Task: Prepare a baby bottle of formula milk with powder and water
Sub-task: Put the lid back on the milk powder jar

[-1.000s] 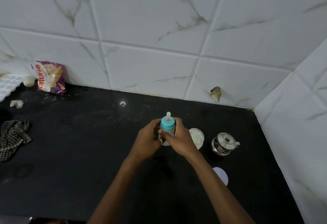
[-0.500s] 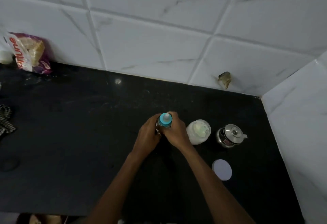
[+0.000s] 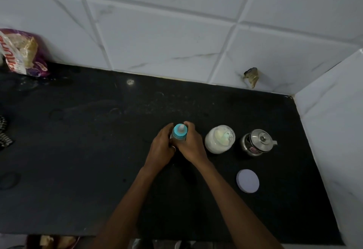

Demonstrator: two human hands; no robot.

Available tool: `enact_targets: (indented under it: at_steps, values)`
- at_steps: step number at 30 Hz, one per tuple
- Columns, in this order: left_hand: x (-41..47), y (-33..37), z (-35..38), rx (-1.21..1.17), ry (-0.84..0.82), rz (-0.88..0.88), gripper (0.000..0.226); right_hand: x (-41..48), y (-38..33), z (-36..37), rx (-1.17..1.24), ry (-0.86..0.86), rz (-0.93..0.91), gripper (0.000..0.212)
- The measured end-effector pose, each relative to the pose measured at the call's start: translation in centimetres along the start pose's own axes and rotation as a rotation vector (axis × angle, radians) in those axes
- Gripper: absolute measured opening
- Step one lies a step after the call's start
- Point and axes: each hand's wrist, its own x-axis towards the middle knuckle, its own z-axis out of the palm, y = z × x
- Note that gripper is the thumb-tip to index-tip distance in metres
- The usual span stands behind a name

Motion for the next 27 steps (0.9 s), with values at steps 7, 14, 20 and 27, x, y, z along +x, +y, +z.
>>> enact_targets:
  at_steps: [7, 14, 20, 27]
  values:
    - [-0.4, -0.4, 0.4, 0.025, 0.013, -0.078, 0.078, -1.2, 0.7, -1.0, -0.003, -0.001, -0.046, 0.085]
    - [-3.2, 0.9, 1.5, 0.083, 0.036, -0.205, 0.088, -4.0, 2.6, -1.8, -0.003, -0.027, -0.07, 0.09]
    - [-7.2, 3.4, 4.0, 0.152, 0.072, -0.312, 0.083, -7.7, 5.8, -3.5, 0.024, -0.088, -0.074, 0.088]
    - [-11.9, 5.7, 9.7, 0.172, -0.013, -0.255, 0.077, -11.9, 12.0, -7.2, -0.064, -0.117, -0.075, 0.069]
